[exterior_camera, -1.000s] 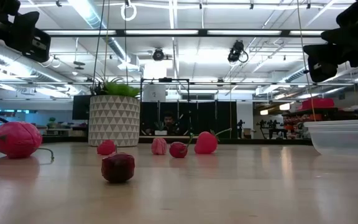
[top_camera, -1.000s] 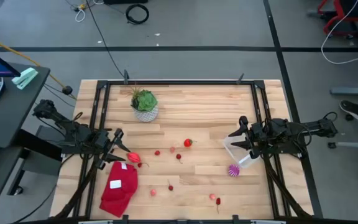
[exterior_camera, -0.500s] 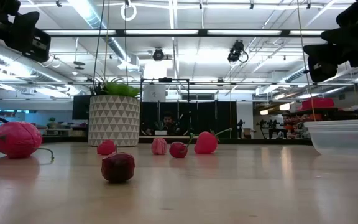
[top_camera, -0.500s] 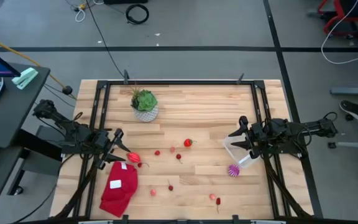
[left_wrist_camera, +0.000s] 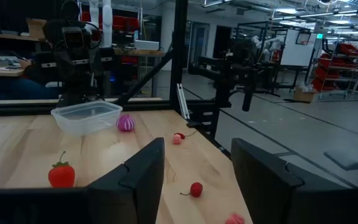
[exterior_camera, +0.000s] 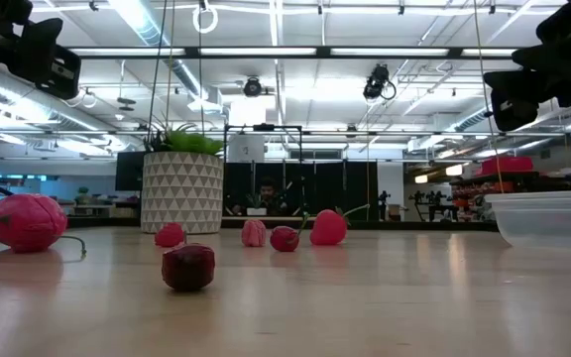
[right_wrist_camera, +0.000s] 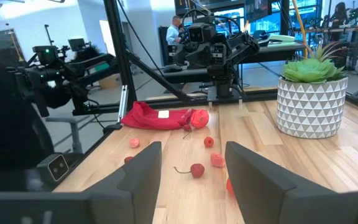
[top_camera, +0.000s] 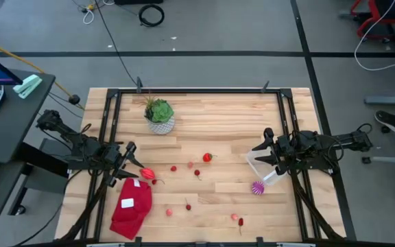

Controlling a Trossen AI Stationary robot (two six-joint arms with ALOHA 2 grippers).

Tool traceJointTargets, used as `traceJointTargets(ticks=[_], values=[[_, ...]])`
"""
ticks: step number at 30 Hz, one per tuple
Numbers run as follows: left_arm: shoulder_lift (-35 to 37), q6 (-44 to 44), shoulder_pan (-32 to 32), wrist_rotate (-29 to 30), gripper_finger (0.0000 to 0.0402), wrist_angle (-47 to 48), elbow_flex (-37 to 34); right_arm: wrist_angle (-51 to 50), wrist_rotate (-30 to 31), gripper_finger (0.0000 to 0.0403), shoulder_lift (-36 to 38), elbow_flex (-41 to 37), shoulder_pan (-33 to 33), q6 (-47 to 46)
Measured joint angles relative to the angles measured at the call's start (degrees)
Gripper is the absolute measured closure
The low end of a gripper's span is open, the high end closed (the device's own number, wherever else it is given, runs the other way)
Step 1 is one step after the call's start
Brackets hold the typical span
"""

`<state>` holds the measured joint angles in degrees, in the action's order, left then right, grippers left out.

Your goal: Pick and placing Produce into tupperware

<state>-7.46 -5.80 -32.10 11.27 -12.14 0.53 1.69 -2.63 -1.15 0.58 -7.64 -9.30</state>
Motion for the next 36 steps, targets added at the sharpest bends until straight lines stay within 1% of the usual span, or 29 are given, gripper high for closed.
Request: traceJointTargets(ticks=[11, 21, 36], values=[[-0.02, 0.00, 0.00, 0.00, 0.0203, 0.00, -0.02, 0.00, 0.00, 0.0215, 0.00, -0.02, 0.00, 0.01], [0.00, 0.00, 0.00, 0.00, 0.0211, 0.00, -0.02, 0.00, 0.00, 0.0215, 0.02, 0.00, 0.00, 0.01], [-0.02, 0.44, 0.00, 0.02, 0.0205, -0.57, -0.02, 0.00, 0.42, 0.0215, 0.00, 0.00, 0.01, 0.00]])
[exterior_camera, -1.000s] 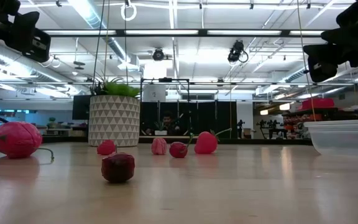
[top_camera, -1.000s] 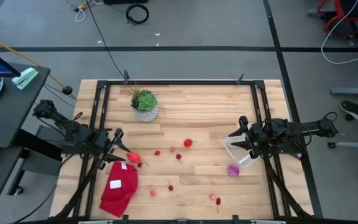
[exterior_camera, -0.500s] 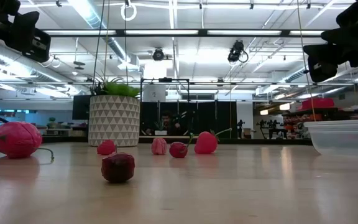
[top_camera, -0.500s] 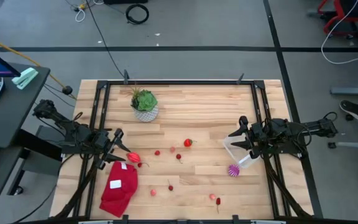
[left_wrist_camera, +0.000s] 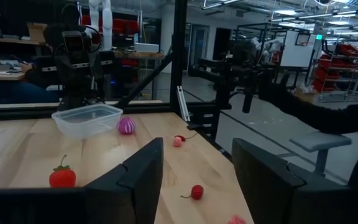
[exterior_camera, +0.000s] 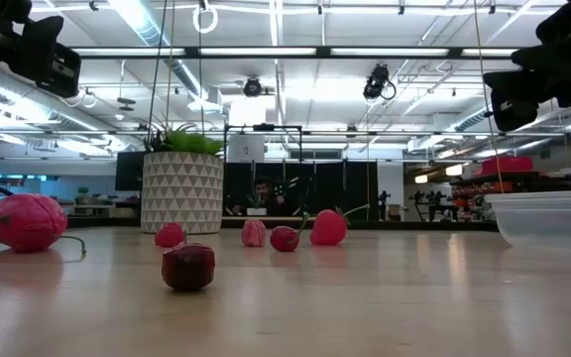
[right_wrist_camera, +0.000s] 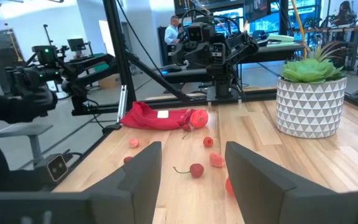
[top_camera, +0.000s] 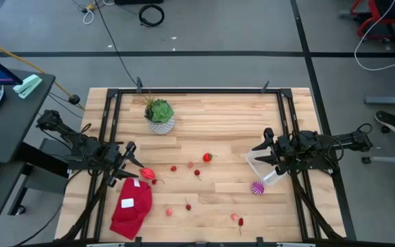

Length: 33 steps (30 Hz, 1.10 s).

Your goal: Pick and placing Produce into tupperware

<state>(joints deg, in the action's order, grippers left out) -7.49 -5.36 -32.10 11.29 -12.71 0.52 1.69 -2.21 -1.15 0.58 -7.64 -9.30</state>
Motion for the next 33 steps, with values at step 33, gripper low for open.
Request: traceJointTargets(ticks=[33], values=[[-6.42, 5.96, 2.32, 17.58, 0.0207, -3.23, 8.70, -1.81, 1.22, 0.0215, -0.55, 0.53, 0.00, 1.49]])
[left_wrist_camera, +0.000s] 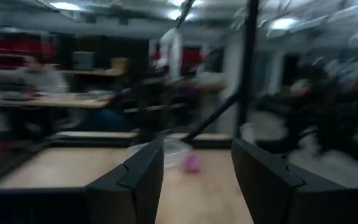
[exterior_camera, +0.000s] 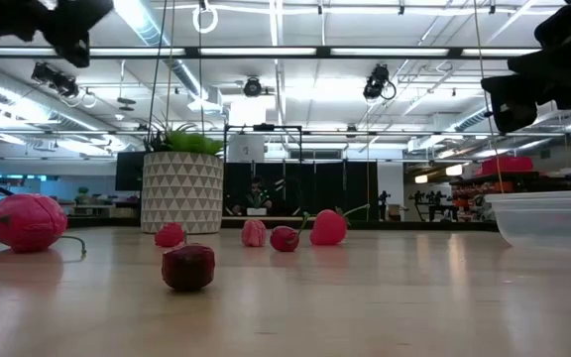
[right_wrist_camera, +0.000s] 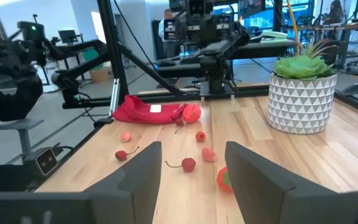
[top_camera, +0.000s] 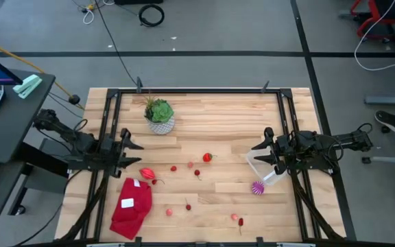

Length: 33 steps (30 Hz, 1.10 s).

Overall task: Pick and placing Produce into tupperware
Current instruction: Put the red strawberry into the transparent bin

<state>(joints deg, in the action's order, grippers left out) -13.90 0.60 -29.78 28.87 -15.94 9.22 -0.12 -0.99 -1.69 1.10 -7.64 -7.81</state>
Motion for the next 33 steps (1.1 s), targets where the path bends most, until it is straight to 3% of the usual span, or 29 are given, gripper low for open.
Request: traceJointTargets(ticks=[4, 9, 15, 19, 22, 27, 33], values=[[-7.30, -2.97, 2.78, 8.12, 0.0208, 9.31, 8.44, -0.02, -0.02, 0.0215, -0.02, 0.02, 0.00, 0.02], [-17.13, -4.19, 6.42, 8.60, 0.0211, 19.37, 18.30, 2.48, 1.09, 0.0215, -0.07, 0.00, 0.00, 0.76], [-26.66, -16.39, 10.86, 8.60, 0.0224, 23.35, 24.00, 22.34, 1.15, 0.0215, -0.04, 0.00, -0.01, -1.40], [-30.18, -19.42, 12.70, 8.59, 0.0234, 26.73, 24.28, 34.78, -1.52, 0.0215, 0.00, 0.06, 0.00, -1.21], [-31.78, -19.56, 14.05, 8.60, 0.0242, 28.50, 24.28, 34.71, -4.55, 0.0215, -0.23, 0.40, -0.04, -1.45], [-32.70, -19.58, 16.09, 8.58, 0.0255, 28.08, 24.28, 33.97, -2.25, 0.0215, -3.89, 3.57, 0.00, -5.03], [-32.60, -19.52, 18.75, 8.57, 0.0256, 28.11, 24.28, 26.29, -1.64, 0.0215, -13.01, 18.60, 0.00, -4.53]])
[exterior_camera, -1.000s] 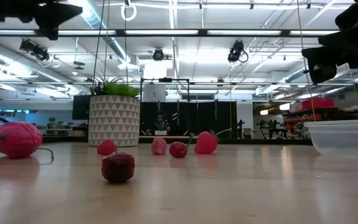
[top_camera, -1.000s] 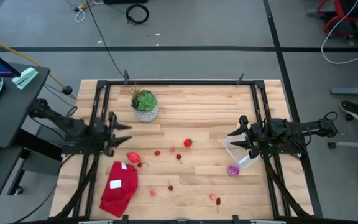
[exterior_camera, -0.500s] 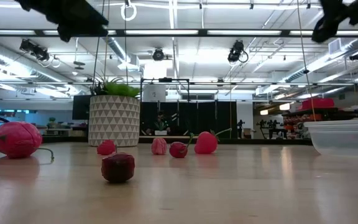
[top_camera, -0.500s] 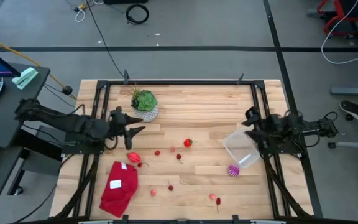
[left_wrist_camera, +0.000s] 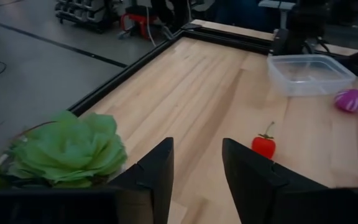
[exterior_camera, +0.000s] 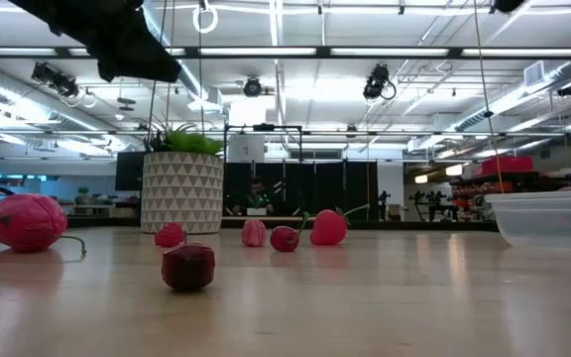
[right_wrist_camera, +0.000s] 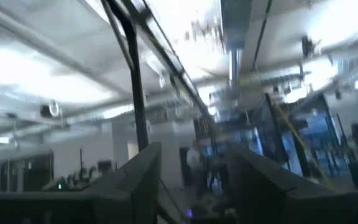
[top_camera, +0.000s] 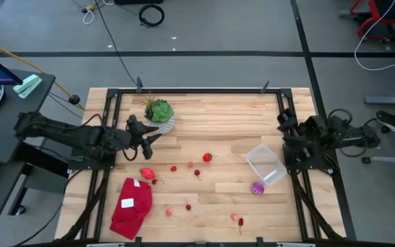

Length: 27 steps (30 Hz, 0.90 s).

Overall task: Pick and placing Produce into tupperware
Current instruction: Put the red strawberry into the transparent bin

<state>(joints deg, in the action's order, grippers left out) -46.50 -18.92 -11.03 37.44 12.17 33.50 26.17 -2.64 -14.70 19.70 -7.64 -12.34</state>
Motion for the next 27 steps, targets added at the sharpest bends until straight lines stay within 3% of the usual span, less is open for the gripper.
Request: traceJointTargets(ticks=[6, 11, 18, 27], values=[[0.00, 0.07, 1.89, -0.14, 0.0238, 0.18, 0.00, -25.28, 0.95, 0.0215, -17.72, 17.79, -0.04, -3.70], [0.00, 0.11, 2.26, -0.17, 0.0229, 0.19, 0.00, -37.68, 7.79, 0.0215, -33.13, 27.05, 0.01, -5.30], [0.00, 0.21, 2.26, -0.19, 0.0229, 0.98, 0.00, -39.02, 19.02, 0.0215, -49.84, 36.82, 0.55, 0.98], [0.02, 0.21, 2.26, -0.19, 0.0228, 4.09, 0.00, -40.06, 19.72, 0.0215, -63.01, 43.74, 1.22, -3.00]])
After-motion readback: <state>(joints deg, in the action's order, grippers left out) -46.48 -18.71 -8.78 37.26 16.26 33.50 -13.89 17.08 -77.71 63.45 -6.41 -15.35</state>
